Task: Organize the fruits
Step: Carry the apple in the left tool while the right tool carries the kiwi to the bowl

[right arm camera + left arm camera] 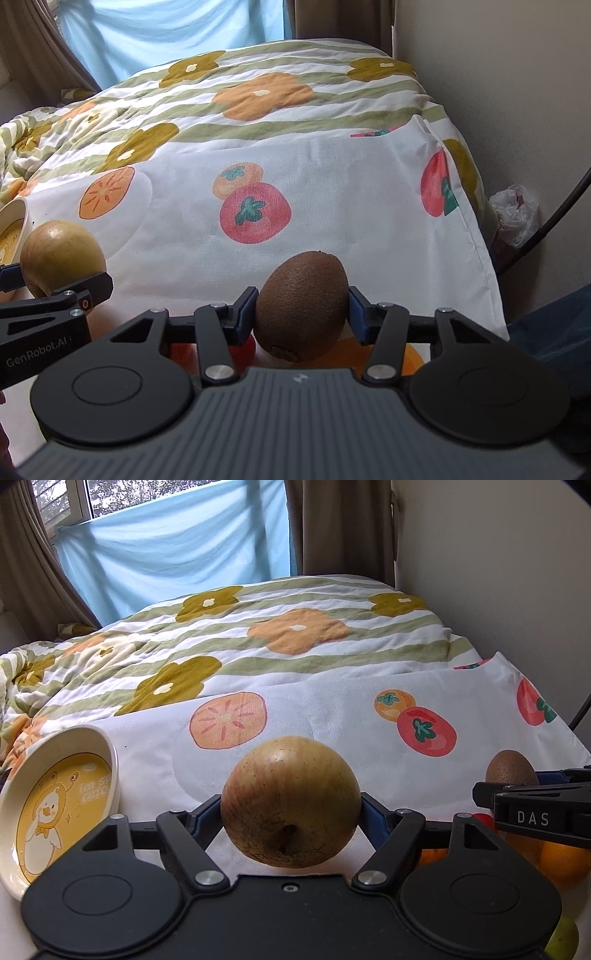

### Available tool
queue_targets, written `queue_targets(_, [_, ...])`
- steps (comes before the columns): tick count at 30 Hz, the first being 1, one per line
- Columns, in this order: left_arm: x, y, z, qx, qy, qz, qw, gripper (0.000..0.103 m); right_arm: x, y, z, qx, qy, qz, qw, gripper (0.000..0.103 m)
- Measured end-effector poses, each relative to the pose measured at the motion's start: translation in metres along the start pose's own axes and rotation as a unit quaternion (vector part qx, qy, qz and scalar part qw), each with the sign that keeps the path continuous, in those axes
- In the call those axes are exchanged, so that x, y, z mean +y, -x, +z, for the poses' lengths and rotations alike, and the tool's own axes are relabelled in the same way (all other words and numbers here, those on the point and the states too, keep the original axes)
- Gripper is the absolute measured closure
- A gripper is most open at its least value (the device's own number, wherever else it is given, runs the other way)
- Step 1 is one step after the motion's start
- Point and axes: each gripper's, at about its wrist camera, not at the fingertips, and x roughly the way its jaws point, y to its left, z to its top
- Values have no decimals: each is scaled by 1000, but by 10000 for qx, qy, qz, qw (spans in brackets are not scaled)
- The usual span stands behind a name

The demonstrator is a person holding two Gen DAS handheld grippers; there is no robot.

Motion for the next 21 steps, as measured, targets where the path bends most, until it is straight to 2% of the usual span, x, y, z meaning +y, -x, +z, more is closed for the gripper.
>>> queue_targets(12, [25,55,8,-369,508,479,9969,24,23,46,21,-395,316,324,9982,37])
queue_targets(21, [65,105,4,-557,1022,800,9900,24,65,86,28,-626,694,667,9934,37])
